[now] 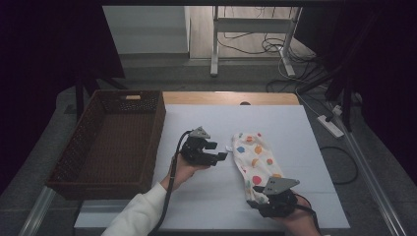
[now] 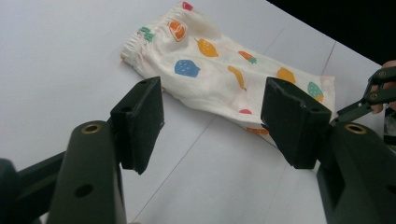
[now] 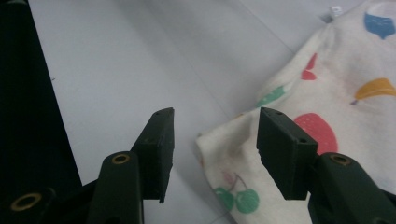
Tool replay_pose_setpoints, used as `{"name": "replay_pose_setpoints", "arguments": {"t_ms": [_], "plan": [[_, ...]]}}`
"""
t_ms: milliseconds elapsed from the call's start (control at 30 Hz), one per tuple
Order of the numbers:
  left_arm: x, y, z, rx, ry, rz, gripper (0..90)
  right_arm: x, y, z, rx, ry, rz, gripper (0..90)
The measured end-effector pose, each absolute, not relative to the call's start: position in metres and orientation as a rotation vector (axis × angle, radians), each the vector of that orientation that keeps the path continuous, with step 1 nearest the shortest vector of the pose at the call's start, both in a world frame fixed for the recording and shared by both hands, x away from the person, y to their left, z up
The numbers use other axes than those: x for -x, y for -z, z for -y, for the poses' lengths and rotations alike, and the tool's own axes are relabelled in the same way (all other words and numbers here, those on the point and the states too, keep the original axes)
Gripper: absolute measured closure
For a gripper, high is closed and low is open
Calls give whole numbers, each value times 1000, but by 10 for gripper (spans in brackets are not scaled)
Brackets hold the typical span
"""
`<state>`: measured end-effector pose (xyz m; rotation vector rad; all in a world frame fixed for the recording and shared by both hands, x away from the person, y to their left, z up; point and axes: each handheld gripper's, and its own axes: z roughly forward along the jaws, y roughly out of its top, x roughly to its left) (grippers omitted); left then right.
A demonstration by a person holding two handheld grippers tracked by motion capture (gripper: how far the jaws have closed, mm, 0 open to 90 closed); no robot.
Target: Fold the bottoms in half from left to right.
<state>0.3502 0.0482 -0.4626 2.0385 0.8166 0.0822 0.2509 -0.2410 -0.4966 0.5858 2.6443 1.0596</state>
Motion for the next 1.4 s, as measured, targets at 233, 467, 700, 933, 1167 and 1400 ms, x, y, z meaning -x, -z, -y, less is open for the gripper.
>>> {"name": "replay_pose_setpoints", "arguments": {"t_ms": [233,467,700,933,1167,1400], "plan": [[-351,463,-49,-2027,-77,-826,384,-254,503,232,-563,-1016,-2680,469],[-350,462,-49,-2022,-81,-825,384,-258,510,226,-556,-947,-2715,468],[-350,462,-49,-2023,-82,-824,384,-261,515,223,-538,-896,-2731,465],[-351,462,-50,-2017,-78,-829,384,-263,516,222,-549,-868,-2730,464],[-350,462,-50,-2014,-78,-830,385,-265,516,223,-571,-862,-2712,503],[-351,463,-50,-2018,-77,-832,384,-268,515,224,-605,-848,-2713,671]]}}
